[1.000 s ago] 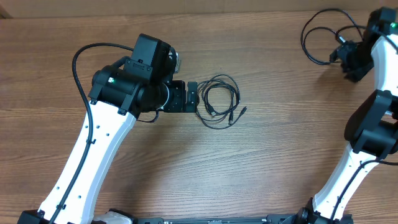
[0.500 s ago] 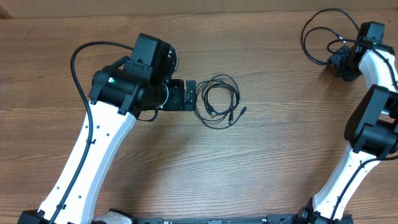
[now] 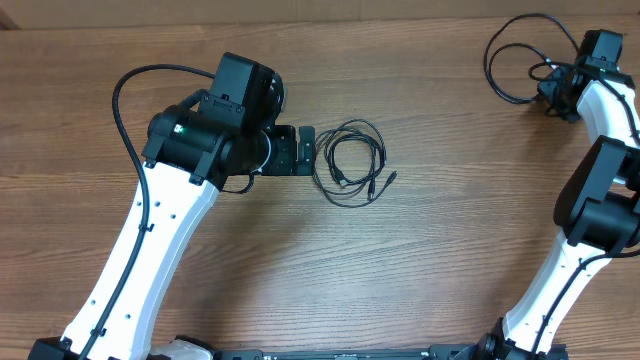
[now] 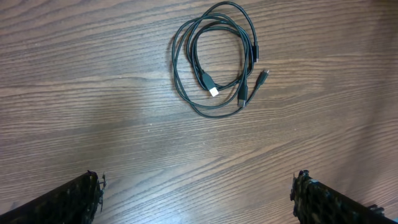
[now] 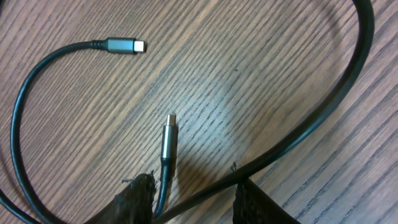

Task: Untangle cables

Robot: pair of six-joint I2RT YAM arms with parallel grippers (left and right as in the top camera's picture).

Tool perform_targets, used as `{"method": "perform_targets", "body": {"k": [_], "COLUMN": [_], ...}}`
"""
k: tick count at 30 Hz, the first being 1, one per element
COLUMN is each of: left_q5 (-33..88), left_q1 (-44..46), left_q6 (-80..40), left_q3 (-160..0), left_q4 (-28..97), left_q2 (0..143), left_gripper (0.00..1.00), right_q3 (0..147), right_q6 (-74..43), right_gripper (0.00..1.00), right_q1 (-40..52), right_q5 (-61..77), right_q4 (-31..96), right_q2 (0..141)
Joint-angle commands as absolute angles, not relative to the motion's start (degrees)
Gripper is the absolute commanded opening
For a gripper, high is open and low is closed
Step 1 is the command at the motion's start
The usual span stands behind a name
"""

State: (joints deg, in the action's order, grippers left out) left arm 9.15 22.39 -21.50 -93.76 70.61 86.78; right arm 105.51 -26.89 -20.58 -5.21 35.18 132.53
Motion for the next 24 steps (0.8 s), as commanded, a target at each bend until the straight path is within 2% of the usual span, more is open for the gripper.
{"method": "perform_targets", "body": {"k": [1,4,7,10,13,22,24], "left_q5": [8.36,8.36,8.36,8.36,8.36,8.38,8.36], "left_q1": [22.46,22.46,22.46,22.46,22.46,22.46,22.46], "left_q6": [-22.31,-22.31,-22.31,-22.31,-22.31,-22.31,-22.31], "left_q3": [-93.95,-93.95,-93.95,-93.95,-93.95,-93.95,-93.95], "left_q4": [70.00,69.91,69.91,69.91,69.84,69.80,69.49], "left_q2": [86.89,86.89,86.89,86.89,86.89,86.89,86.89], "left_gripper": [1.00,1.00,1.00,0.99,1.00,1.00,1.00], "right_q3": [104.42,103.26,102.48,102.48,102.48,107.61,110.39], "right_q6": [-26.63,-27.07,-27.00,-27.03,-27.00,-20.86,-19.77], "right_gripper": [0.42,0.41,0.34,0.22,0.04,0.04,0.08], "right_q1": [-20.64,-20.64,-20.64,-20.69,-21.17,-25.76,-26.68], "right_q5": [-6.20,-6.20,-6.72,-8.12,-8.14,-7.81,-7.62], "right_q4": [34.83,34.50,33.93,33.10,31.77,29.36,30.50], "right_q2": [132.79,132.79,132.79,132.79,132.79,132.79,132.79]}}
